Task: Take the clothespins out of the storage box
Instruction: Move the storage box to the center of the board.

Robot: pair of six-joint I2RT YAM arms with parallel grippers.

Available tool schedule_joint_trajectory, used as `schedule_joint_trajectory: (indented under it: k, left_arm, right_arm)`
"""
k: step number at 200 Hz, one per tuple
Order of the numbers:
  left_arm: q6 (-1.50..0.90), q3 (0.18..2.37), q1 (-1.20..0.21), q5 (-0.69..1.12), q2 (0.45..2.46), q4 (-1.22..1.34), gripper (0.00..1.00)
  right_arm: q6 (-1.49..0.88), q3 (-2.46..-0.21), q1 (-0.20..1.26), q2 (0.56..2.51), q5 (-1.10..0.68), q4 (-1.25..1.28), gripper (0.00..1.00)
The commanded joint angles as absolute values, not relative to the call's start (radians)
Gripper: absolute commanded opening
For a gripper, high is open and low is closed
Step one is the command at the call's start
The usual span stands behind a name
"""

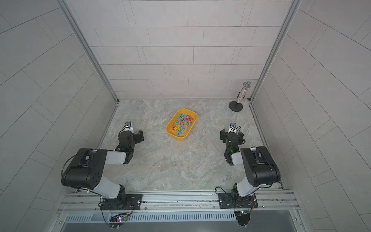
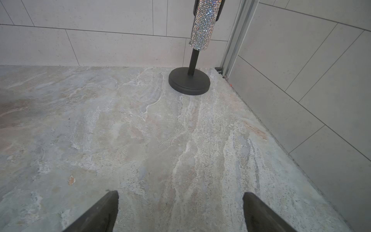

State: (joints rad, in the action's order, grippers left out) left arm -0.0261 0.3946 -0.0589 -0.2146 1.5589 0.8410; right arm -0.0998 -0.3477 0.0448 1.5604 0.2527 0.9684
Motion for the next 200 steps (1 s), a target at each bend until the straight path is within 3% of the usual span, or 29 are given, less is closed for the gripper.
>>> schedule_joint_trajectory:
  k: [1, 200]
  left_arm:
    - [-0.019, 0.413, -0.054, -0.224, 1.568, 0.857, 1.00]
    - [-0.013, 0.414, -0.054, -0.215, 1.558, 0.862, 1.00]
  right_arm:
    - [-0.091, -0.357, 0.044, 1.572, 0.268, 0.973, 1.00]
    - [-0.094, -0.359, 0.042, 1.572, 0.267, 0.971, 1.00]
